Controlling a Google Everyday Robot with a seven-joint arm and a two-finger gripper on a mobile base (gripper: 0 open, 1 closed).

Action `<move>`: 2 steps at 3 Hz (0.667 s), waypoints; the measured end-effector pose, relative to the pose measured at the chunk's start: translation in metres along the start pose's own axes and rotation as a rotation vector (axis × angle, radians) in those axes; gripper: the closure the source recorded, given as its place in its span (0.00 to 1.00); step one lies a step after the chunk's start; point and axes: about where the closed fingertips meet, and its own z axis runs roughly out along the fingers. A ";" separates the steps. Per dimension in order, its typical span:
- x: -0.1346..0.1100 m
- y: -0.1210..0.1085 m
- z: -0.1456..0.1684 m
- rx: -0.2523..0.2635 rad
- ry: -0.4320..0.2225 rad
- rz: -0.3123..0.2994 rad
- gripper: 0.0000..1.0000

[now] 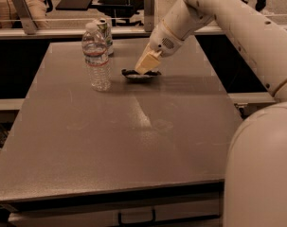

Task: Move rxbar chocolate near water bottle

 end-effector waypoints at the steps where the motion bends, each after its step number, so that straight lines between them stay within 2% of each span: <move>1: -0.002 0.015 0.007 -0.009 0.006 -0.001 0.39; 2: -0.001 0.017 0.011 -0.016 0.009 -0.001 0.15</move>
Offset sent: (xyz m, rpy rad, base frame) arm -0.0136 0.0066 -0.0038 -0.0050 0.0067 0.0061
